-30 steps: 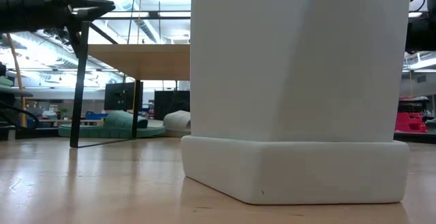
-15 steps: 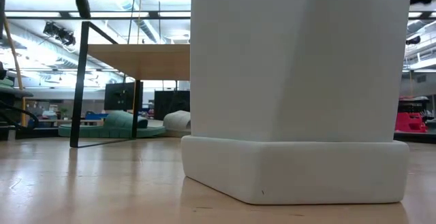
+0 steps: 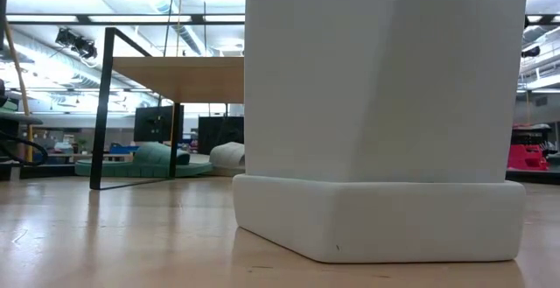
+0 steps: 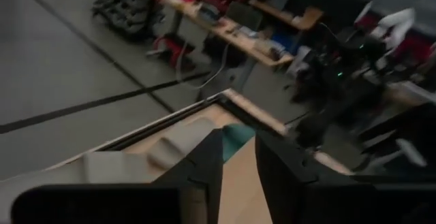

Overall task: Pick and place slides into the shelf
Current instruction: Put the right green slipper on the shelf

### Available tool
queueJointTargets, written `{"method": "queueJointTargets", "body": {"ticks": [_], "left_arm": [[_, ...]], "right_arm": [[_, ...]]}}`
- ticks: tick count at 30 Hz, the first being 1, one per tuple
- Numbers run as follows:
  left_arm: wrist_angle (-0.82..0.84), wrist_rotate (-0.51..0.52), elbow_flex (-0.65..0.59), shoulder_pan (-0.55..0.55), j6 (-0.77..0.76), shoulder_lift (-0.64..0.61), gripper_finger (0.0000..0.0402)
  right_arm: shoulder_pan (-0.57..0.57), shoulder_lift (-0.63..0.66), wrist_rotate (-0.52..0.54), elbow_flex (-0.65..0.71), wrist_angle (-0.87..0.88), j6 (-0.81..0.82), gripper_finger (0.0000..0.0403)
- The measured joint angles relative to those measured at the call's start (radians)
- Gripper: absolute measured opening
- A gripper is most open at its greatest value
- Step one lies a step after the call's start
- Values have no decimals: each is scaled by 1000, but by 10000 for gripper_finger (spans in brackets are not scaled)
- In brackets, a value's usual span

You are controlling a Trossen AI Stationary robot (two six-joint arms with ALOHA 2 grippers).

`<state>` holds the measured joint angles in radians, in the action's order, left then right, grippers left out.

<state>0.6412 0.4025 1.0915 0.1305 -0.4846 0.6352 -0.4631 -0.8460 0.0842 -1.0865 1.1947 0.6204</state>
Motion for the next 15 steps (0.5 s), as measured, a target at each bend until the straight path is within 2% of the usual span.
{"method": "queueJointTargets", "body": {"ticks": [3,6,15], "left_arm": [[148,0,72,25,-1,53,116],[267,-1,107,51,-16,95,134],[454,-4,112,89,-81,159,197]], "right_arm": [[-35,-66,-1,-3,13,-55,22],[-69,-127,-3,-3,20,-88,43],[-157,-225,47,-3,22,-69,175]]}}
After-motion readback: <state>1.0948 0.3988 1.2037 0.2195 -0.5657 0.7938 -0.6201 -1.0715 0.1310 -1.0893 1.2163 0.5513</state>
